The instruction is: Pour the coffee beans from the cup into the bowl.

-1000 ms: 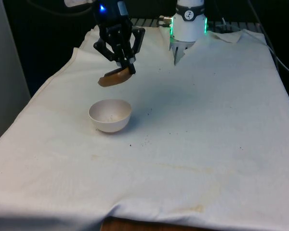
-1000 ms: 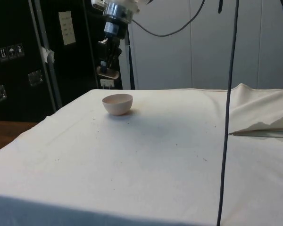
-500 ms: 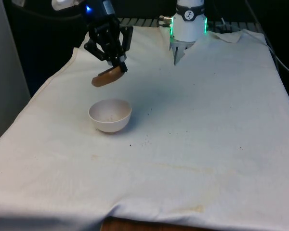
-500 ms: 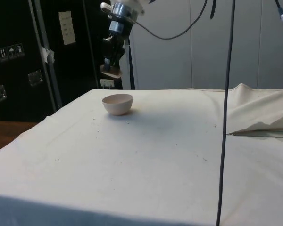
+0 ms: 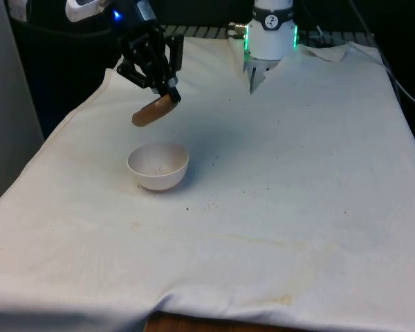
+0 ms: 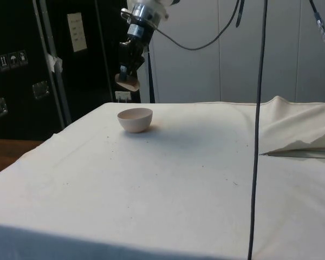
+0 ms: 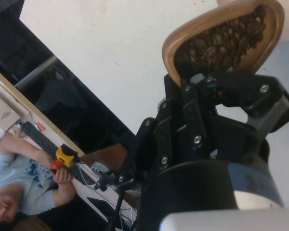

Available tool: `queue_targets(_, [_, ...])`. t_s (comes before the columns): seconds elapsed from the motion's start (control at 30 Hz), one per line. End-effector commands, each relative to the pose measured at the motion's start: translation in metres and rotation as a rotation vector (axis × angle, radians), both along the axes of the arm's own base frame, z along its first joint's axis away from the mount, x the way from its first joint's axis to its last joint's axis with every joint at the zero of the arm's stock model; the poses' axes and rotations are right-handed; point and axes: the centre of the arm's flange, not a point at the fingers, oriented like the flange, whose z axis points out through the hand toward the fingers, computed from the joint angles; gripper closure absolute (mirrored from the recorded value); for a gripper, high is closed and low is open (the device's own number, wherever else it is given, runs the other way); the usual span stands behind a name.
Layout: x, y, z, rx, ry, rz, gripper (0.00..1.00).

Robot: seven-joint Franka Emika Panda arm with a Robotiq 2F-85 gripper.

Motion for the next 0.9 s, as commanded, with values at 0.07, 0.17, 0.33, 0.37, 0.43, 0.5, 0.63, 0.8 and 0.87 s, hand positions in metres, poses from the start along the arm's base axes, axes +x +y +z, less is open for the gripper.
queue_targets(0.07, [0.0013, 0.0009, -0.0010, 0.006, -0.001, 0.000, 1.00])
queue_targets(0.17, [0.0007, 0.0008, -0.0011, 0.003, 0.000, 0.001, 1.00])
queue_targets(0.33, [0.0005, 0.0008, -0.0015, 0.002, 0.001, 0.001, 1.00])
queue_targets(0.37, [0.0005, 0.0008, -0.0015, 0.002, 0.001, 0.001, 1.00])
queue_targets(0.43, [0.0002, 0.0009, -0.0020, 0.004, 0.001, 0.001, 1.00])
queue_targets(0.5, [0.0001, 0.0019, -0.0033, 0.010, 0.002, 0.003, 1.00])
queue_targets(0.63, [-0.0006, 0.0018, -0.0065, 0.036, 0.002, -0.001, 1.00])
queue_targets(0.8, [-0.0015, 0.0023, -0.0088, 0.080, -0.001, -0.007, 1.00])
queue_targets(0.87, [-0.0018, 0.0026, -0.0093, 0.093, -0.003, -0.009, 1.00])
